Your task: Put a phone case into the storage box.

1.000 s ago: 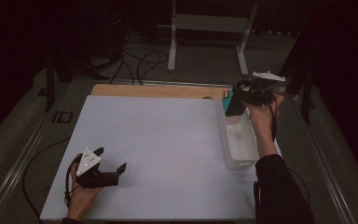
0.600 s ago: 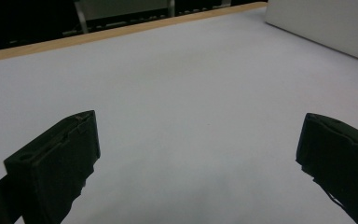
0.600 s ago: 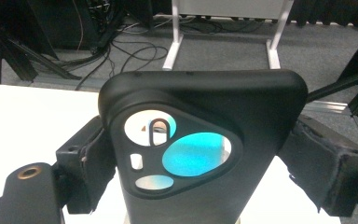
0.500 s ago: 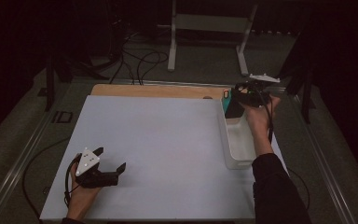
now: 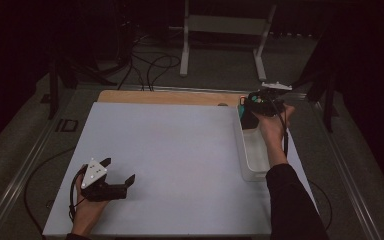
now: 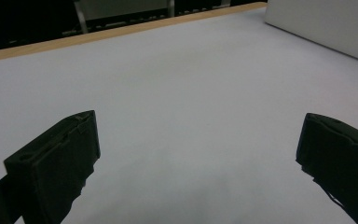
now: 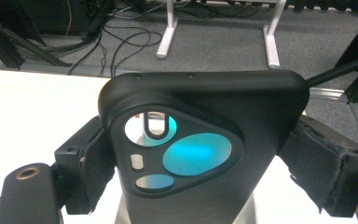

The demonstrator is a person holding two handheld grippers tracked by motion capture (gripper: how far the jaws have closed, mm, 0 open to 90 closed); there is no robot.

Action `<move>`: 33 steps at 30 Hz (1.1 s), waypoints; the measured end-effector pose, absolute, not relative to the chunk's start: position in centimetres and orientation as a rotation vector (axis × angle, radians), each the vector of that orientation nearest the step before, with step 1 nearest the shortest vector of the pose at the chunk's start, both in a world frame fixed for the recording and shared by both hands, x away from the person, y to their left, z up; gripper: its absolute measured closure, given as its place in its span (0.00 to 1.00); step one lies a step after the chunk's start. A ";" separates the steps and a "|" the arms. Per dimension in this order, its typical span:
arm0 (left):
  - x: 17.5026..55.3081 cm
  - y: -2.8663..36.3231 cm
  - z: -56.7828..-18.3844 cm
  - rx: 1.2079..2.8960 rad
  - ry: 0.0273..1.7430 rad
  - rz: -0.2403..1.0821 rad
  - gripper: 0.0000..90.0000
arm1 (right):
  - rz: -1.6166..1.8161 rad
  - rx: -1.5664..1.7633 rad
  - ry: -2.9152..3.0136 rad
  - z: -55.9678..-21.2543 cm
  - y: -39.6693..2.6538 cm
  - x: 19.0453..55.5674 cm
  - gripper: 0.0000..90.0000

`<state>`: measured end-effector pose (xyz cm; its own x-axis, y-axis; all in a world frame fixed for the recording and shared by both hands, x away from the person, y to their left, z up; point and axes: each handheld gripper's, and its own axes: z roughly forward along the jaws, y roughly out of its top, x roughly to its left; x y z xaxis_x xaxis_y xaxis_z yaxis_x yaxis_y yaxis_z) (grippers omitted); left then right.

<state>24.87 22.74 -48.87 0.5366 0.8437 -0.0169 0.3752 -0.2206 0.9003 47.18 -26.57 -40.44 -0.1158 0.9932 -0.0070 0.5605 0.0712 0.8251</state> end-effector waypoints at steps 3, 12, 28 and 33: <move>24.9 22.8 -48.9 1.814 1.010 0.610 0.00 | 0.878 1.556 1.750 -40.9 -26.5 47.4 0.16; 24.9 22.8 -48.9 1.812 1.009 0.610 0.00 | 0.852 1.589 1.753 -42.2 -26.4 47.8 0.16; 24.8 22.7 -48.9 1.816 1.009 0.609 0.00 | 0.852 1.577 1.751 -43.3 -25.5 48.8 0.15; 24.8 22.7 -48.9 1.816 1.007 0.608 0.00 | 0.857 1.576 1.755 -43.4 -25.5 49.0 0.15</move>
